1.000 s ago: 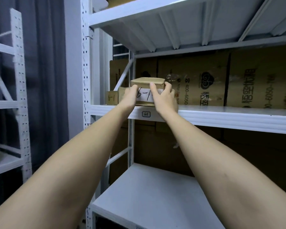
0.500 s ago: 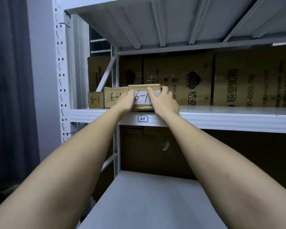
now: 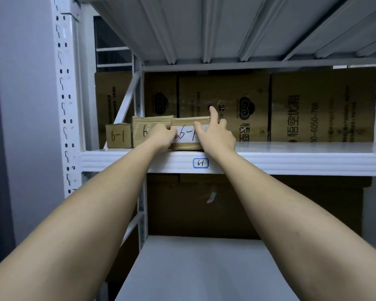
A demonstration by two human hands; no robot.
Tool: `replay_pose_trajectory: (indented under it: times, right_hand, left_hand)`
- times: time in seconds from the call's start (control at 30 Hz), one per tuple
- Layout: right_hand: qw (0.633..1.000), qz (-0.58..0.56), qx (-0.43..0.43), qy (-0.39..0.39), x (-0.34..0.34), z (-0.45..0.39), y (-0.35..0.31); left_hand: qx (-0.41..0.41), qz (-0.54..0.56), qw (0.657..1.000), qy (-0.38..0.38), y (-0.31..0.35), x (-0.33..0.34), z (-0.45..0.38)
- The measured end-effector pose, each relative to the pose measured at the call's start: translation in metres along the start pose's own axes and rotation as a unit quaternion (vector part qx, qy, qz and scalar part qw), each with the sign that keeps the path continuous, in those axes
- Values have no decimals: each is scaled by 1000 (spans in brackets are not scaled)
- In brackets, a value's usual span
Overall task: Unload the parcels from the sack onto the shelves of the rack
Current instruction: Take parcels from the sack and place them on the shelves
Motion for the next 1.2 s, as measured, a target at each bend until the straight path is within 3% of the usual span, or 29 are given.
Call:
replay_pose_trajectory:
  times: [0.27, 0.53, 0.67, 1.2]
  right_hand:
    - [999, 45, -8, -4, 10, -16, -3]
    - [996, 83, -14, -39, 18, -30, 0]
    - [993, 101, -13, -53, 23, -37, 3]
    - [985, 164, -6, -46, 35, -45, 11]
  left_hand:
    - [18, -5, 1000, 12, -10, 1, -32]
    - [46, -126, 985, 113, -9, 3, -29]
    - [61, -199, 970, 126, -11, 8, -32]
    - [65, -216, 970, 86, -13, 9, -31]
Point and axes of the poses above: each hand's wrist, its own z-axis away from the middle knuckle, its own x-axis out of the palm, y = z × x, the point moved 2 cm from there along -z, towards the middle knuckle, and after that the axes turned 14 degrees about -x, right-handed, at the moved point
